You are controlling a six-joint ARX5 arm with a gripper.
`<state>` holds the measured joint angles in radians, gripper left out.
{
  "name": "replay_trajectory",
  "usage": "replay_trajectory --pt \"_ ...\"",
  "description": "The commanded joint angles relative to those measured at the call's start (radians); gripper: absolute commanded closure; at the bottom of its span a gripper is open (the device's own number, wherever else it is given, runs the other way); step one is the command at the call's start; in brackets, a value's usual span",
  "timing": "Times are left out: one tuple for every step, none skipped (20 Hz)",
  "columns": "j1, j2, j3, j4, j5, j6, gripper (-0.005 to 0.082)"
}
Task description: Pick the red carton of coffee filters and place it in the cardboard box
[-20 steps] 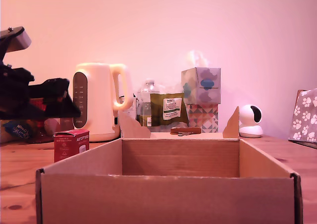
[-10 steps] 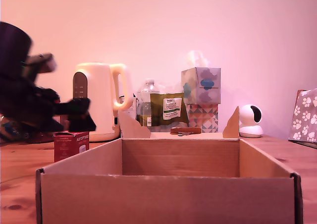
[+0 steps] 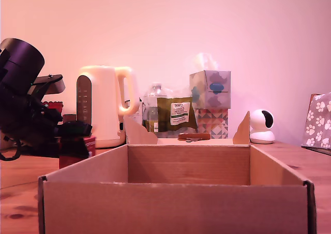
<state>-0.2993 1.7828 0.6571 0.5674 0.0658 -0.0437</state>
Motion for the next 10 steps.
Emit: replay_trajectory --pt "-0.002 -0.021 -0.002 -0.035 0.005 -0.001 0.0556" --pt "-0.002 -0.055 -0.002 -0.068 0.006 0.000 0.0556" --pt "-0.002 -0.107 -0.002 -0.119 0.012 0.000 0.0556" --pt "-0.002 -0.166 -0.002 -0.153 0.012 0.005 0.0556" --pt "-0.002 -0.230 -0.002 -0.225 0.016 0.021 0.0556" --pt "-0.002 -0.293 -0.002 -0.278 0.025 0.025 0.0556" --pt "-0.002 -0.354 -0.002 -0.326 0.035 0.026 0.0556" --pt "-0.002 -0.410 -0.002 -0.369 0.041 0.026 0.0556" --pt "-0.002 -0.461 -0.002 -0.404 0.046 0.026 0.0556" --pt "-0.002 -0.505 -0.002 -0.436 0.047 0.026 0.0556"
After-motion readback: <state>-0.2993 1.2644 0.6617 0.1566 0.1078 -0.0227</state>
